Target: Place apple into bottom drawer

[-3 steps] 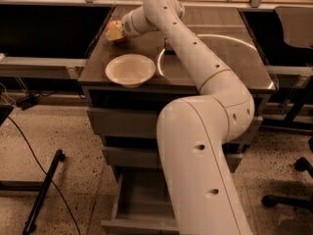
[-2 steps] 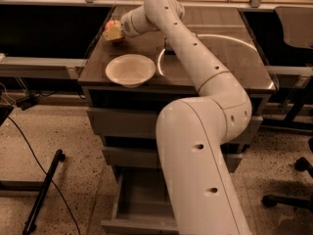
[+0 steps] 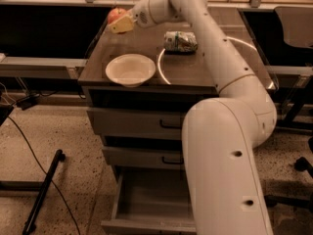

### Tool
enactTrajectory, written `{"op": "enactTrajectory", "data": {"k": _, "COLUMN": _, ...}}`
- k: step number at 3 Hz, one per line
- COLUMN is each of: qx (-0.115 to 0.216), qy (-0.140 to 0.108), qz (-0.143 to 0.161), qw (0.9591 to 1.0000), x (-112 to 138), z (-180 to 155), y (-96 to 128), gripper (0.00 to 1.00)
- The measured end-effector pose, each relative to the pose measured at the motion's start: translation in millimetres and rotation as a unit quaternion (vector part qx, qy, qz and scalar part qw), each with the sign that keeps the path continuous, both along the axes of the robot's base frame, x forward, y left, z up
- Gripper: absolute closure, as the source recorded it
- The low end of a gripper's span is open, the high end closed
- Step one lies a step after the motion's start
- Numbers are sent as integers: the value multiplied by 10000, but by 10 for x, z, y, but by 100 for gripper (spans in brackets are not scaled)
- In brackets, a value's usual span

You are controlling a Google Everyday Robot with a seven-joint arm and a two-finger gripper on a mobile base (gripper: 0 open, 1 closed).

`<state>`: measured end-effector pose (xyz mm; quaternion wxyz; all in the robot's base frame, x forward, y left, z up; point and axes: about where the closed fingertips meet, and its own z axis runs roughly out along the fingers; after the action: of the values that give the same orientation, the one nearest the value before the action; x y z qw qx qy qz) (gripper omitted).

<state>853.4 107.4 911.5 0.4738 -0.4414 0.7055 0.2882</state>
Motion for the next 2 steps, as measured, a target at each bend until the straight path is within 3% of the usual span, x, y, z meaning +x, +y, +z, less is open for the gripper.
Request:
{"op": "enactTrajectory", "data": {"k": 1, "qx": -498, "qy": -321, "qz": 496, "qw": 9970, "x": -484, "z": 260, "y": -332, "gripper": 100}}
{"op": "enactTrajectory", "data": {"k": 2, "qx": -815, "qy": -213, "qz": 706, "qw": 9939, "x": -952, "z": 232, "y": -537, "gripper": 100}}
